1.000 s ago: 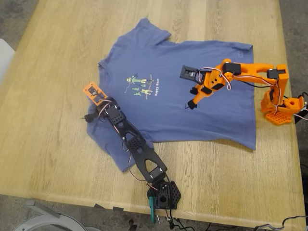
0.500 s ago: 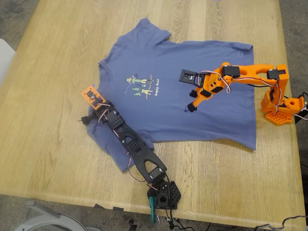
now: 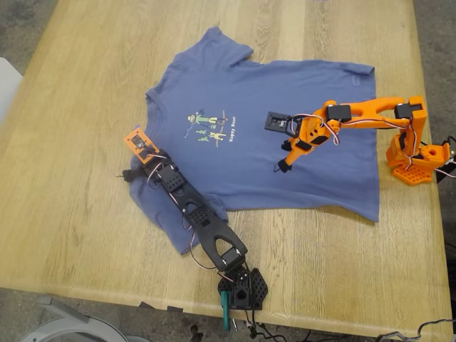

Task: Fold a T-shirt

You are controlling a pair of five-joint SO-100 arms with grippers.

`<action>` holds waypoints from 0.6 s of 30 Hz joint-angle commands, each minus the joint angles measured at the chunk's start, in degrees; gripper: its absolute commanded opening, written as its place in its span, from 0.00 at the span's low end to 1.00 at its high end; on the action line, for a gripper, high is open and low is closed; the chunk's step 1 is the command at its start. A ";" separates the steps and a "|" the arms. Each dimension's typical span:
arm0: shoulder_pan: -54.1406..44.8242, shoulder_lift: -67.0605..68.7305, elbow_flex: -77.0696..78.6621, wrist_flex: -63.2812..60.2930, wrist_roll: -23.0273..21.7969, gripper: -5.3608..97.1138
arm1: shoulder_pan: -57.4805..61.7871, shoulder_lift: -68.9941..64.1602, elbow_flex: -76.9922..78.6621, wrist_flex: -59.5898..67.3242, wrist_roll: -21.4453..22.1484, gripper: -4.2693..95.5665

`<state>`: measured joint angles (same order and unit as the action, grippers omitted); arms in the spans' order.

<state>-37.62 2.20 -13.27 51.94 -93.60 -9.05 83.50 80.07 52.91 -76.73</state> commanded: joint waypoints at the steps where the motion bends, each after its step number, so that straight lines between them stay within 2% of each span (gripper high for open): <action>1: 1.93 0.00 -1.41 1.58 0.53 0.43 | 0.70 0.88 2.11 -4.22 0.70 0.38; 14: 3.08 -3.08 -2.72 1.58 -2.37 0.06 | 1.23 -0.35 11.87 -16.70 1.41 0.40; 18: 3.43 -3.08 -2.81 1.58 -2.55 0.05 | 1.32 -0.26 14.33 -18.54 1.76 0.40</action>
<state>-37.35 -0.79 -15.64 52.29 -95.54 -7.73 82.88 94.48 35.51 -75.41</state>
